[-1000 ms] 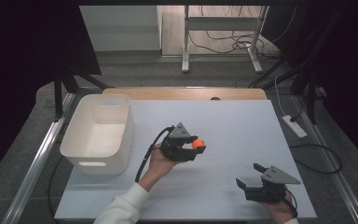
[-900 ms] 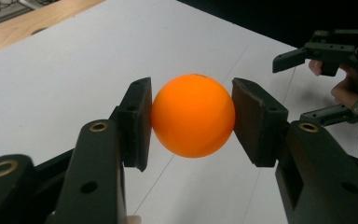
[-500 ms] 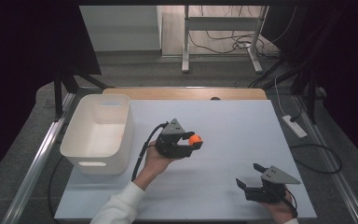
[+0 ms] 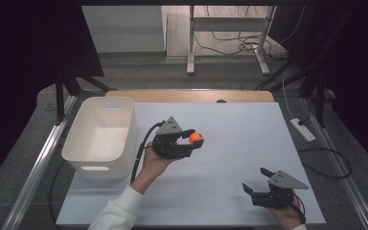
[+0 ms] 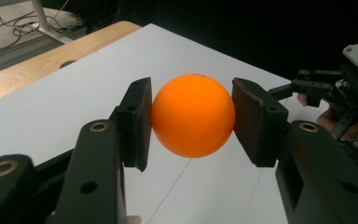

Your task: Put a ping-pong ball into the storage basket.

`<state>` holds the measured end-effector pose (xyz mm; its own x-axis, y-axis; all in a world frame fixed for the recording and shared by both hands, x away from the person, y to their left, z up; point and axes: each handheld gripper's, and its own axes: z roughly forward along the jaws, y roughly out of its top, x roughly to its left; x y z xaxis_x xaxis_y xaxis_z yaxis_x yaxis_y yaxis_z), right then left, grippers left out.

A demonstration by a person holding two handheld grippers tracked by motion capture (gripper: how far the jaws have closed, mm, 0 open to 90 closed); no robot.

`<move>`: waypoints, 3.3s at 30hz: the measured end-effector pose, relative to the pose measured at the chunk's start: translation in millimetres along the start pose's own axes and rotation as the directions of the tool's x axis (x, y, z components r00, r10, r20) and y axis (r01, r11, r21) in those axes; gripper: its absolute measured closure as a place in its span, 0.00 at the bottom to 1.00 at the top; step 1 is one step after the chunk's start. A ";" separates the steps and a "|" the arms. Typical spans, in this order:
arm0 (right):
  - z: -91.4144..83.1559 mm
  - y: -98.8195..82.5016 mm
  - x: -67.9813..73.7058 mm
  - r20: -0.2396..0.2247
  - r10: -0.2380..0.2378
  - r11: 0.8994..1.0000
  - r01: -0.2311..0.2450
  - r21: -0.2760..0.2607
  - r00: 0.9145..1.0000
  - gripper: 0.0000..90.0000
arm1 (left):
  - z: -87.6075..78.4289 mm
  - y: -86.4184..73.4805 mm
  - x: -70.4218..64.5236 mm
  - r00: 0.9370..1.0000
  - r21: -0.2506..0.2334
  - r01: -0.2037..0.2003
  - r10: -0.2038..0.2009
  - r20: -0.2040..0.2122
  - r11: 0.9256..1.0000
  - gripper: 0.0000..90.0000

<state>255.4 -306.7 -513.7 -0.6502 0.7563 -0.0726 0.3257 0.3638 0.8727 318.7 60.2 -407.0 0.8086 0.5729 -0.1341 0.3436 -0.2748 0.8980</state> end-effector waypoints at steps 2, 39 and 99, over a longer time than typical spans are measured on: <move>0.1 0.0 -0.1 0.000 -0.002 1.000 0.002 0.000 1.000 0.13 | -1.6 1.0 -0.1 1.000 -0.003 -0.001 0.001 -0.002 1.000 0.56; 0.5 0.6 0.6 0.003 -0.004 1.000 0.004 0.001 1.000 0.13 | -57.7 12.5 21.8 0.995 -0.085 0.015 -0.023 -0.095 0.996 0.56; 0.5 0.6 -0.4 0.017 0.002 1.000 -0.002 0.002 1.000 0.13 | -107.1 -6.4 65.6 0.953 -0.100 0.071 -0.097 -0.286 0.992 0.56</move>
<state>256.1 -306.6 -513.4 -0.6378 0.7661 -0.0791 0.3280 0.3631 0.8721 318.4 182.2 -376.7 0.6011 0.7935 -0.0949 0.3505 -0.1550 0.9237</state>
